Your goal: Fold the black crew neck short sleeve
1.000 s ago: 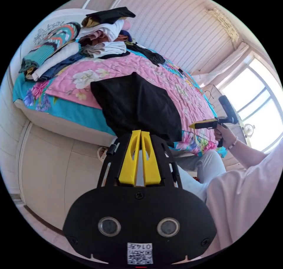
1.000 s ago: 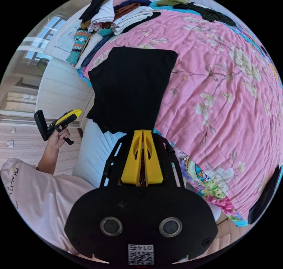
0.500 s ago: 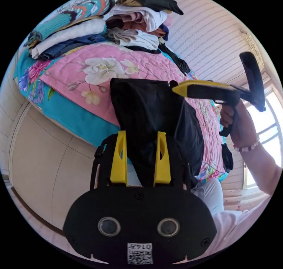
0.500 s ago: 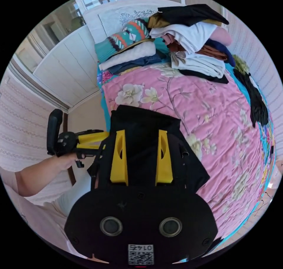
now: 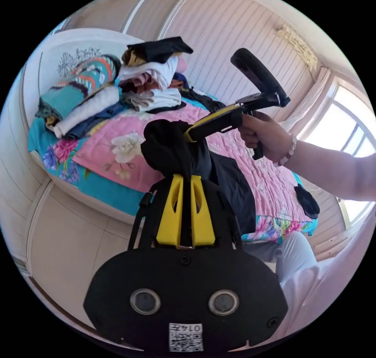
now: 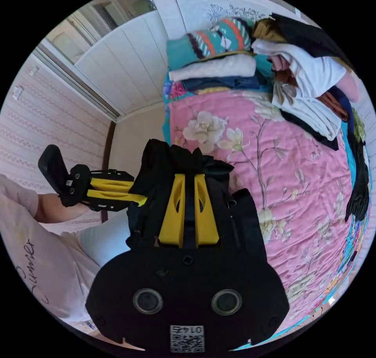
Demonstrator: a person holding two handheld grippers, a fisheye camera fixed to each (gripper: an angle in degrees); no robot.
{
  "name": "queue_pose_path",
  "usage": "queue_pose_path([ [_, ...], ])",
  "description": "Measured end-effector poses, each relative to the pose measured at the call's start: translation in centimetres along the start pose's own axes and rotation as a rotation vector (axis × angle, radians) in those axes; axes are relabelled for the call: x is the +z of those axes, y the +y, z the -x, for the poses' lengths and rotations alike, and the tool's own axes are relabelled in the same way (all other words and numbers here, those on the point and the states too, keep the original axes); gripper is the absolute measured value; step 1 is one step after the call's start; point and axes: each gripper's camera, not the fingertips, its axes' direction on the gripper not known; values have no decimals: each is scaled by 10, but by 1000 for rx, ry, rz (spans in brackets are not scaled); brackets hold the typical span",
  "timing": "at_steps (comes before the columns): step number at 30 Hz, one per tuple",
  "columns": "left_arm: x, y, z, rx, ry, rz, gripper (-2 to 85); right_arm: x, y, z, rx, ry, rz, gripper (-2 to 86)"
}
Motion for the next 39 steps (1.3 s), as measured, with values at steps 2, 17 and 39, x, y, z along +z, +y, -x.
queue_pose_path([
  [2, -27, -22, 8, 6, -53, -110, 12, -34, -16, 10, -63, 6, -86, 32],
  [17, -37, -140, 205, -204, -400, -23, 51, -60, -156, -20, -76, 152, -193, 79],
  [39, 141, 6, -13, 53, 67, 434, 54, 255, 234, -42, 413, -185, 132, 42],
])
